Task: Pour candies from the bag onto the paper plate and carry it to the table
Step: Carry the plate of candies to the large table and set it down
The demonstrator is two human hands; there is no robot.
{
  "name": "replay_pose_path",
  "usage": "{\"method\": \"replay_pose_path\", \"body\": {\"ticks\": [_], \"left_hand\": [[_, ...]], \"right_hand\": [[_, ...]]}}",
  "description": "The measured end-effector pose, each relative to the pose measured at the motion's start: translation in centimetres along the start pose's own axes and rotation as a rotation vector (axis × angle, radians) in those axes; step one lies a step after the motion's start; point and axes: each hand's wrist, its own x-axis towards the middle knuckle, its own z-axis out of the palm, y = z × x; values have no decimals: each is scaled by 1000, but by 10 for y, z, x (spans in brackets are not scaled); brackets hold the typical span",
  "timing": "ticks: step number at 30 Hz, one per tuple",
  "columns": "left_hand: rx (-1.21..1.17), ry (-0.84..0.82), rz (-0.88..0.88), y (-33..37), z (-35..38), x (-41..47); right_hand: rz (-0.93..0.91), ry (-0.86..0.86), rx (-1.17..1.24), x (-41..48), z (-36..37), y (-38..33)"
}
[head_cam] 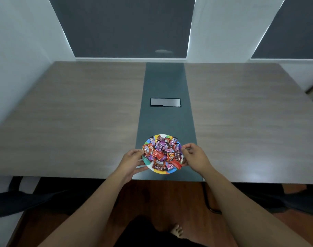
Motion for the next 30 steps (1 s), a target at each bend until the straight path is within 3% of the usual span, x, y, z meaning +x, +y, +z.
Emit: {"method": "replay_pose_path", "body": {"ticks": [12, 30], "left_hand": [[50, -9, -11, 57, 45, 71], [78, -28, 14, 192, 60, 258]], "right_hand": [[28, -27, 4, 91, -35, -12], [111, 72, 15, 289, -29, -85]]}}
